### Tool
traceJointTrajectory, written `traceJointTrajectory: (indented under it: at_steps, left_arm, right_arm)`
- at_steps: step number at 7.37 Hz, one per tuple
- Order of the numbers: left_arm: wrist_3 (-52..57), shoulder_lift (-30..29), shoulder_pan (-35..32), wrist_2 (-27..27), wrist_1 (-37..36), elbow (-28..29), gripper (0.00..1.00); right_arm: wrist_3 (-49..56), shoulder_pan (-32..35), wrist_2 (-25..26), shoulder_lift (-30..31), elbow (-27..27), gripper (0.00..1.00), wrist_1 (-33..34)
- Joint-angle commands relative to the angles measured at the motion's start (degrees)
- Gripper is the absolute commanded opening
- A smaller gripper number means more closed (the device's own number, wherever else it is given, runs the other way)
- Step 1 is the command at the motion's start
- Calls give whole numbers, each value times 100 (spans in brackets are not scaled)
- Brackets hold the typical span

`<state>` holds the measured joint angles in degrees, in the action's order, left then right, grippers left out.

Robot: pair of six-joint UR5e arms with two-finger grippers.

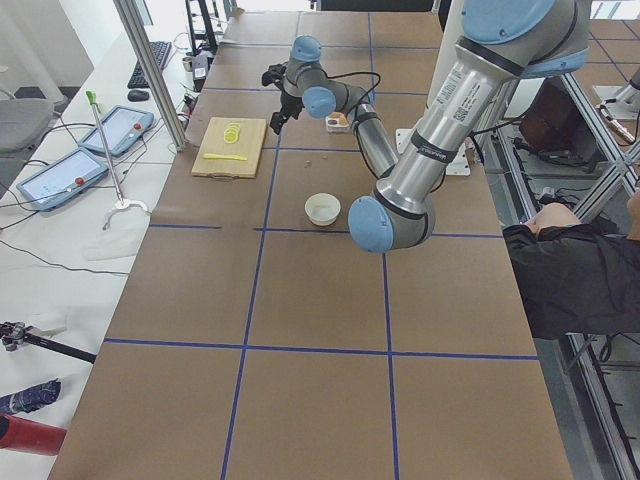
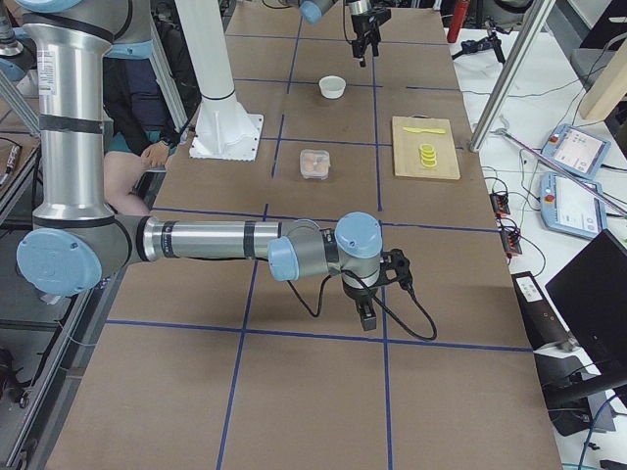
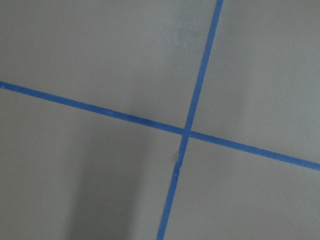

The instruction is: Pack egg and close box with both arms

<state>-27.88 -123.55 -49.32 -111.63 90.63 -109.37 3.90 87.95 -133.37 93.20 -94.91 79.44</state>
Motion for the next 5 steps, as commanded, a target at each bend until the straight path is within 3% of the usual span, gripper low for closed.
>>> traceJointTrajectory:
  at_steps: [1,3,5]
  left_arm:
    - [563,382,-1075,-592,-1480,-225,100]
    - [677,778,-1910,-746,-2083,168,100]
    - [1948,1402,-2702,-938,-2049,729,100]
  right_arm:
    - [-3,3,-14,58,8,100,-7]
    - [-12,3,-5,102,-10,100,-7]
    - [-21,3,-5,102,-36,100,-7]
